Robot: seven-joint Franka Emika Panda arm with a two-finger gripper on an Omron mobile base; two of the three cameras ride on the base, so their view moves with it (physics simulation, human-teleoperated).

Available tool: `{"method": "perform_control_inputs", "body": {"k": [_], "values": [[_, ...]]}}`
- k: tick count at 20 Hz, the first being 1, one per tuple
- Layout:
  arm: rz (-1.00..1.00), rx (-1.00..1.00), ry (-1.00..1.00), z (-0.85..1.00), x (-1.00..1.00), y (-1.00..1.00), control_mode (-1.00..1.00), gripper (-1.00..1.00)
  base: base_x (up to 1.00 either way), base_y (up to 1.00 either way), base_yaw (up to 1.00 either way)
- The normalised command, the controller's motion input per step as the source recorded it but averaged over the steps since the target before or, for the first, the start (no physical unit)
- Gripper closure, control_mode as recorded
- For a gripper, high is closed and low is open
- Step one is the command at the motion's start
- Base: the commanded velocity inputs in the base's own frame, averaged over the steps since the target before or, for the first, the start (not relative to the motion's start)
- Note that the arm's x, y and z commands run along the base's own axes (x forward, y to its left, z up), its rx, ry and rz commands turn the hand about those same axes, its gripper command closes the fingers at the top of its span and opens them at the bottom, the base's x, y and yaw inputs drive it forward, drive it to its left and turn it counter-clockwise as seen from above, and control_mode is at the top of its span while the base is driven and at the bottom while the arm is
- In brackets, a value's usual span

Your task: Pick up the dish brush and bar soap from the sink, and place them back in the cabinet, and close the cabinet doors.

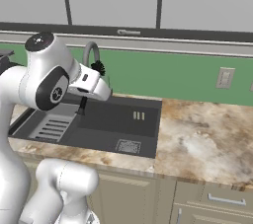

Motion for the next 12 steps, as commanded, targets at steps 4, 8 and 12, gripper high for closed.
{"method": "perform_control_inputs", "body": {"k": [4, 8, 12], "values": [[0.0, 0.0, 0.0, 0.0, 0.0, 0.0, 1.0, 1.0, -0.25, 0.0, -0.04], [0.0, 0.0, 0.0, 0.0, 0.0, 0.0, 1.0, 1.0, -0.41, -0.05, -0.17], [0.0, 0.0, 0.0, 0.0, 0.0, 0.0, 1.0, 1.0, -0.46, -0.04, -0.23]]}}
